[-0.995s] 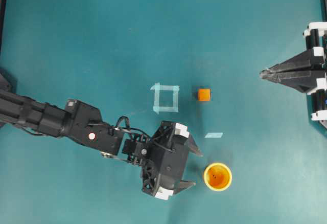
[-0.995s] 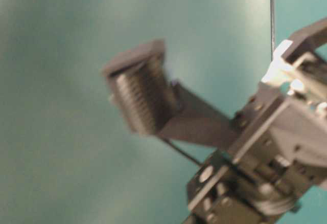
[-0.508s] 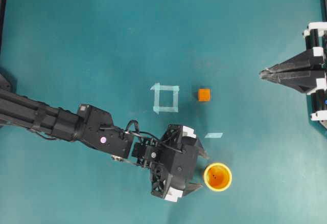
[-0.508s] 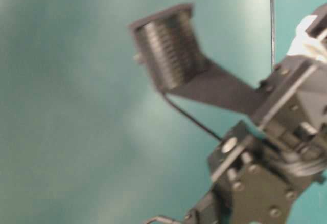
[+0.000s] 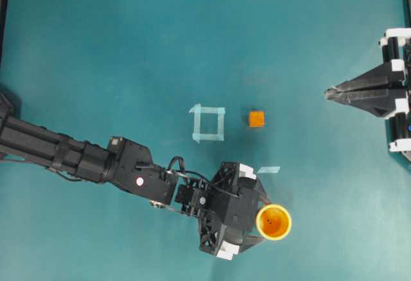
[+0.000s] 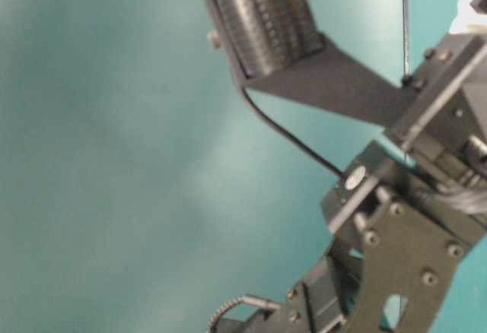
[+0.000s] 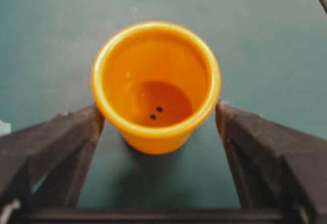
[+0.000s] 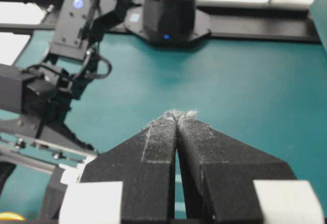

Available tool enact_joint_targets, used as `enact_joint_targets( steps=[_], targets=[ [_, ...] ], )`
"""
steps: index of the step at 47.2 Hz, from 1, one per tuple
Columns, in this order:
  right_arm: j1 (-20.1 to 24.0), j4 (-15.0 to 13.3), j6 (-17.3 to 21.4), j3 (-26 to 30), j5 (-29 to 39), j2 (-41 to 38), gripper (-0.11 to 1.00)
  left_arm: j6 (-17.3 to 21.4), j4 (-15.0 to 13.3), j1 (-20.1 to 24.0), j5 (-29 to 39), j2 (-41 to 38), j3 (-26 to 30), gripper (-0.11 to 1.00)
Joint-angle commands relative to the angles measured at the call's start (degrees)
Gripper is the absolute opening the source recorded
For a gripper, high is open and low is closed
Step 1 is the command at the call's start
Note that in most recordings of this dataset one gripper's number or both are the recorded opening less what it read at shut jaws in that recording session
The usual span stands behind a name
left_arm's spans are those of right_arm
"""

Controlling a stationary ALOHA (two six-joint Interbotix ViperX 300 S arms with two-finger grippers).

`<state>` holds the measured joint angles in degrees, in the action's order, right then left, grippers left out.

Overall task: Lift the orange cup with left arm.
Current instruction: 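Lower the left gripper around the orange cup's body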

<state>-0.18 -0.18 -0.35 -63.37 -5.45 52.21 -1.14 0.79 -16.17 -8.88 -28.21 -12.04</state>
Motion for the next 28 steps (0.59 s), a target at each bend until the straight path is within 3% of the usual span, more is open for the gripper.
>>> enact_joint_targets(
  steps=[1,28],
  targets=[
    [-0.09,0.00,-0.09,2.02,-0.44,-0.35,0.00,-0.09,-0.09,-0.26,-0.35,0.88,1.85,0.85],
    [-0.09,-0.09,0.00,2.02,-0.18,-0.53,0.00,-0.09,-0.09,-0.79,-0.70,-1.49,5.27,0.85]
  ],
)
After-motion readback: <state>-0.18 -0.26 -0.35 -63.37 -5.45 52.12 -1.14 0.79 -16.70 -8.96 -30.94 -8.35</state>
